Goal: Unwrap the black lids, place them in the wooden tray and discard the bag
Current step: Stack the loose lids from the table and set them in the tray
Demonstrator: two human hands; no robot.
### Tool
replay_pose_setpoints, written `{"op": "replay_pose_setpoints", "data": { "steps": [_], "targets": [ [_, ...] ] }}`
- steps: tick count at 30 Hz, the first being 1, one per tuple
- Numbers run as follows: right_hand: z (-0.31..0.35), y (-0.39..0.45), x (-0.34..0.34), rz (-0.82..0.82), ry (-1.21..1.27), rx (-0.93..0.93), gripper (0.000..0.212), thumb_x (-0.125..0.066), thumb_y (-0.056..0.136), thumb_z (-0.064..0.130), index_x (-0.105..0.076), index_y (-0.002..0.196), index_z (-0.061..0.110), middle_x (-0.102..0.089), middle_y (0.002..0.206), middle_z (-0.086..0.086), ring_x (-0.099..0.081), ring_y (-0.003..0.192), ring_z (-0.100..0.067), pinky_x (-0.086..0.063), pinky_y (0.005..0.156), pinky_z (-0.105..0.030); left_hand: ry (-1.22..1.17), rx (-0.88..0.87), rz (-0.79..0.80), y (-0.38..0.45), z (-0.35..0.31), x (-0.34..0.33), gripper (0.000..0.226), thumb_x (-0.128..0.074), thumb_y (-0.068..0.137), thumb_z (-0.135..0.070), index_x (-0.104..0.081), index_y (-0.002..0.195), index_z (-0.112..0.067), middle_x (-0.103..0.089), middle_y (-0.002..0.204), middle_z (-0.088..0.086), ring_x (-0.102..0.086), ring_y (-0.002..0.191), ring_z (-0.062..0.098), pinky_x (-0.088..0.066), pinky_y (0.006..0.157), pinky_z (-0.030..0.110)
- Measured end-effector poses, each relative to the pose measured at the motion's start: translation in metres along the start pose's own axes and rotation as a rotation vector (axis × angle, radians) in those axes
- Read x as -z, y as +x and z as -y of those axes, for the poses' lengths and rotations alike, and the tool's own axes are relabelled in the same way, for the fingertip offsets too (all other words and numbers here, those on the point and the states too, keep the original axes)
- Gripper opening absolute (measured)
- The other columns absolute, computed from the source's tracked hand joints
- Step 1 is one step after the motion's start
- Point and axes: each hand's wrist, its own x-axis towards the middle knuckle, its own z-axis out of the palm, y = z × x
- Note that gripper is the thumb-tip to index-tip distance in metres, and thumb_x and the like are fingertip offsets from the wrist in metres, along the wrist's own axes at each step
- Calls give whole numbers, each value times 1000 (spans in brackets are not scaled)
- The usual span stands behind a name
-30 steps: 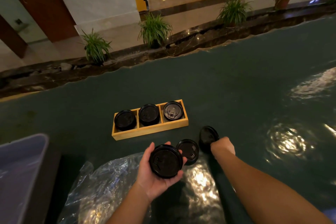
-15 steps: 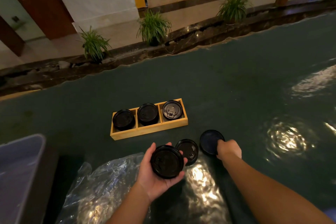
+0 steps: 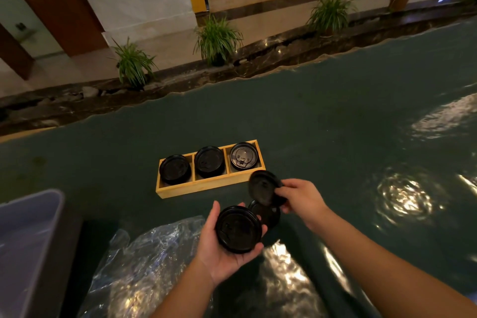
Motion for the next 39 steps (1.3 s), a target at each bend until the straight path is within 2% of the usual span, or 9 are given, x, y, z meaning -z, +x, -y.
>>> {"op": "replay_pose_setpoints", "data": {
  "steps": [5, 9, 11, 14, 18, 23, 26, 30, 39],
  "targets": [
    [29, -42, -24, 243, -340, 219, 15, -68, 83, 14, -76, 82, 27, -73, 65, 8, -66, 54, -7, -50, 47, -18, 53, 17, 6, 1, 1, -1, 80, -60, 74, -71, -65, 126, -10, -53, 138, 28, -55, 122, 42, -57, 76, 53],
    [28, -55, -33, 238, -575, 315, 18, -66, 84, 15, -76, 93, 27, -71, 71, 9, -68, 65, -7, -58, 60, -27, 70, 9, -16, 1, 2, 1, 84, -64, 68, -72, -67, 123, -8, -59, 131, 26, -57, 119, 44, -58, 74, 53],
    [22, -57, -34, 174, -758, 435, 20, -64, 85, 19, -75, 100, 26, -67, 84, 8, -63, 78, -10, -53, 70, -28, 86, -1, -41, 1, 2, 2, 87, -67, 65, -73, -67, 123, -9, -60, 130, 26, -59, 116, 43, -59, 71, 52],
    [10, -56, -34, 103, -811, 548, 20, -64, 87, 27, -71, 106, 29, -48, 84, 15, -52, 78, -6, -40, 64, -18, 80, 6, -45, 1, 3, 3, 82, -73, 63, -67, -68, 122, -10, -62, 125, 26, -62, 110, 43, -58, 70, 52],
    [-6, -54, -36, 128, -848, 574, 27, -65, 88, 34, -64, 114, 36, -46, 89, 20, -51, 78, -1, -36, 64, -12, 64, 38, 20, -2, 6, 3, 71, -76, 67, -59, -69, 120, -12, -63, 124, 27, -60, 111, 45, -56, 76, 56],
    [-15, -36, -28, 85, -605, 466, 16, -61, 90, 42, -70, 97, 32, -64, 89, 15, -60, 82, -1, -50, 72, -22, -9, 23, 91, -6, 5, 3, 60, -80, 70, -48, -67, 121, -19, -57, 129, 26, -55, 116, 44, -57, 73, 52],
    [-32, -11, -15, 13, -846, 426, 21, -55, 95, 32, -71, 107, 25, -68, 106, 4, -59, 97, -12, -51, 84, -31, -60, 19, 135, -11, 0, 1, 56, -77, 73, -48, -67, 120, -20, -57, 128, 25, -55, 115, 44, -57, 73, 54],
    [-65, 9, -10, 171, -1216, 428, 39, -54, 90, 43, -62, 125, 27, -60, 130, 6, -44, 120, -19, -44, 97, -36, -63, -4, 130, -13, -7, 2, 56, -74, 72, -51, -67, 119, -22, -56, 129, 23, -53, 118, 42, -57, 72, 52],
    [-76, 22, -14, 251, -1311, 441, 81, -32, 70, 84, -62, 127, 35, -54, 135, 11, -30, 128, -20, -28, 103, -45, -72, -25, 102, -14, -11, 10, 58, -74, 71, -53, -67, 120, -22, -56, 129, 23, -54, 117, 42, -57, 71, 52]
  ]
}}
